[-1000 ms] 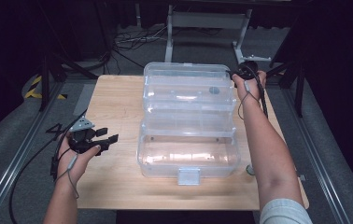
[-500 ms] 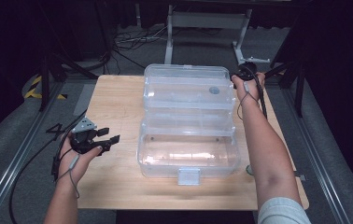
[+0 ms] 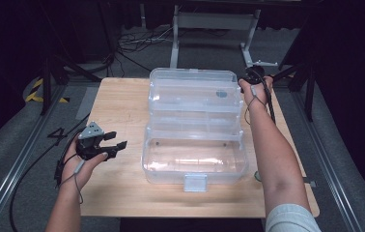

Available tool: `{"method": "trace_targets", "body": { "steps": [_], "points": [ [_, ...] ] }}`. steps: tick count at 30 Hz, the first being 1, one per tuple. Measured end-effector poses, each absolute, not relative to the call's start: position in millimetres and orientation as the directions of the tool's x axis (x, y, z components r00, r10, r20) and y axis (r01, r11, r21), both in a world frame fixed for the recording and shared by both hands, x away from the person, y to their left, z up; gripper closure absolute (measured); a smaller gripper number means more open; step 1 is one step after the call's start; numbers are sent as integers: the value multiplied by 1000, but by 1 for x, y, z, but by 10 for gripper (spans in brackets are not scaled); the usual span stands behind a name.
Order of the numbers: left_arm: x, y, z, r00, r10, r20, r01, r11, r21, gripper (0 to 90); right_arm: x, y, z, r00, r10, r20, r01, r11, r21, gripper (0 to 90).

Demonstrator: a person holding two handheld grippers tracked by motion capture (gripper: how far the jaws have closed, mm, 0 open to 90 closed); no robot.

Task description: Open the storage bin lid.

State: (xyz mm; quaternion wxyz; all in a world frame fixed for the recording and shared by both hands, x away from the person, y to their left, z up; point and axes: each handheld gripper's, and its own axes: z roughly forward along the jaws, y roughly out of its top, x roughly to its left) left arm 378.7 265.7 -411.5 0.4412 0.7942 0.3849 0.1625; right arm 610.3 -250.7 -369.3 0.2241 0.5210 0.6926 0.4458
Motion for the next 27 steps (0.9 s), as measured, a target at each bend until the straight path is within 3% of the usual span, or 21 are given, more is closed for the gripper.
{"method": "trace_targets", "body": {
  "steps": [9,27],
  "points": [
    [379,266,-413,634,766,-109,525,-322,788,378,612,-250,-374,-349,925,150,530,63,846,836],
    [379,269,-413,628,771,-105,529,-325,784,372,616,-248,-386,-333,931,149,546,61,835,833]
  ]
}}
